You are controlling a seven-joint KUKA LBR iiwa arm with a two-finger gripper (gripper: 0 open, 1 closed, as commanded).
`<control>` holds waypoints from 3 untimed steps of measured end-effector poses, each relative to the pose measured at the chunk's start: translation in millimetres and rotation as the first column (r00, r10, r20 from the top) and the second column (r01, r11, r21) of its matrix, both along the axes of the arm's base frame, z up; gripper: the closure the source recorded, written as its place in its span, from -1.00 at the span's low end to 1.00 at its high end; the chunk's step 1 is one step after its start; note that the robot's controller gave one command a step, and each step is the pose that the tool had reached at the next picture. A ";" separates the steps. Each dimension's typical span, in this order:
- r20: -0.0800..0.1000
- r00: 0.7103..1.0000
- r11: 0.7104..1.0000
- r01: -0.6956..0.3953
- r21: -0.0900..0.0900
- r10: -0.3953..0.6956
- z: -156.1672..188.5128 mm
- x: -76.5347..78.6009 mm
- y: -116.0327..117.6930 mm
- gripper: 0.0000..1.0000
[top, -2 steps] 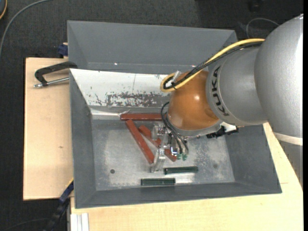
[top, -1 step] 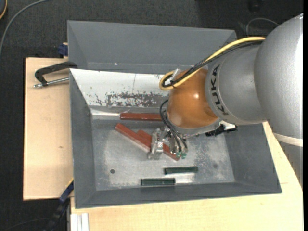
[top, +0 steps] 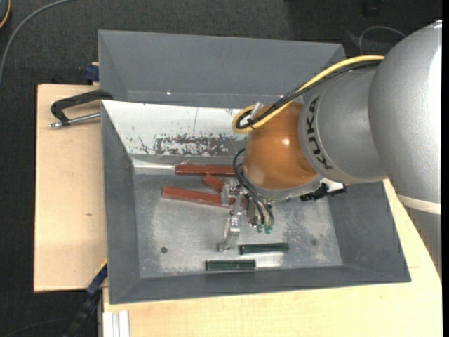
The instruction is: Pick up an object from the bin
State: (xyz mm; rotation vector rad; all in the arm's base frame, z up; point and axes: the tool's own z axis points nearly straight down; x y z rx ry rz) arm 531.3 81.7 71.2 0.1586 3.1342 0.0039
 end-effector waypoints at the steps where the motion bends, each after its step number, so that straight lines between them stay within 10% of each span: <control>1: 0.006 0.978 0.978 -0.208 0.000 0.208 0.7 61.3 55.8 -1.00; 2: 0.003 0.979 0.979 -0.205 0.000 0.205 -0.2 60.3 54.1 1.00; 3: 0.008 0.903 0.903 -0.429 -0.003 0.429 132.2 41.2 74.4 1.00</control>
Offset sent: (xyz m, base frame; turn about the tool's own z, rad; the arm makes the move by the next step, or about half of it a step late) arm 0.0592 0.0529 -0.0012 -0.2077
